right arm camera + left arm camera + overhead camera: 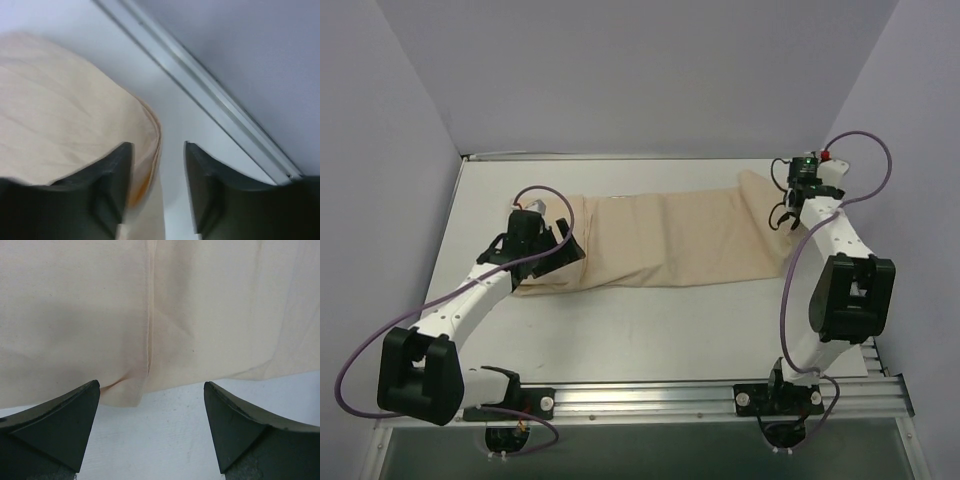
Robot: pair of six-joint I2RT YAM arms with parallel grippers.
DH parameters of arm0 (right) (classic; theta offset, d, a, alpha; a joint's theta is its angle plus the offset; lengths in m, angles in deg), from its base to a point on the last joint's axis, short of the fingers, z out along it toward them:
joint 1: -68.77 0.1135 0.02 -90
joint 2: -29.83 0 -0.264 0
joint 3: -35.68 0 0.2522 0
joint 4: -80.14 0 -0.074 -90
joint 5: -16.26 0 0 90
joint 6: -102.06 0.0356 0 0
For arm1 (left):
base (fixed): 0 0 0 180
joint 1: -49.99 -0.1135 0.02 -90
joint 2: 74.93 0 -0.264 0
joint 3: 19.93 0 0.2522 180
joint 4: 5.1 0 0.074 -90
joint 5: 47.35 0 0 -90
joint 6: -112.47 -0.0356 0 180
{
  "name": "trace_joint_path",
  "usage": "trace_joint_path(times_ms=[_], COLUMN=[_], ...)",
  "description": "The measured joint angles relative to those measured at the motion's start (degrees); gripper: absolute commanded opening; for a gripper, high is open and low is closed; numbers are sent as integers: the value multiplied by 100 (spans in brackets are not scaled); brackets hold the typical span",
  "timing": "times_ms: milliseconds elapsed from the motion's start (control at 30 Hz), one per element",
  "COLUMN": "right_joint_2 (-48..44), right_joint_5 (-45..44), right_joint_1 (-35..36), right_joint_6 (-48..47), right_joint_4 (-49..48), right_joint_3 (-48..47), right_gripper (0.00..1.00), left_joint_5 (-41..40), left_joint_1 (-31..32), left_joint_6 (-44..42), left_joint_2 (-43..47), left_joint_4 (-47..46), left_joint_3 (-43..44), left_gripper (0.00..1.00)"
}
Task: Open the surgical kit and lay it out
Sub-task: Open the surgical kit at the center of the board.
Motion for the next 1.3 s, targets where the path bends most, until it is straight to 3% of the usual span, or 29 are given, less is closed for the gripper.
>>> trace_joint_path(times_ms=[33,100,233,433,633,933,1067,1100,1167,1200,1300], right_joint_2=[0,0,-9,-442,-1342,-1298,-1401,-1434,-1508,-1554,-1683], right_joint_5=[-116,-243,-275,-4,1497,2667,2889,2935,3023,3056,3106], right_joint_1=[-251,-459,-317,442,787,826,835,837,852,870,903], right_joint_6=[-50,-122,-278,-409,-354,-356,-369,-378,-385,-385,-385], right_joint_4=[42,114,219,219,-417,-857,-927,-927,-935,-949,-1047], right_joint_3=[-109,-208,-223,-186,654,881,1071,1093,1106,1110,1132], right_gripper=[64,72,74,74,74,73,73,73,73,73,73], left_joint_5=[7,7,-7,-164,-557,-1779,-2135,-2212,-2330,-2365,-2474], left_joint_1=[0,0,2,87,356,1113,1202,1202,1198,1187,1152], left_joint_6=[2,-7,-98,-210,-326,-321,-260,-258,-247,-264,-291], left_joint_2=[-28,-146,-507,-957,-1508,-2824,-2900,-2920,-2946,-2951,-2938], left_joint_4=[4,59,216,345,627,1255,1438,1484,1550,1574,1602], left_joint_3=[2,59,356,752,1099,2002,2015,2015,2015,2015,2015], left_gripper=[94,94,94,95,94,100,73,51,36,24,13])
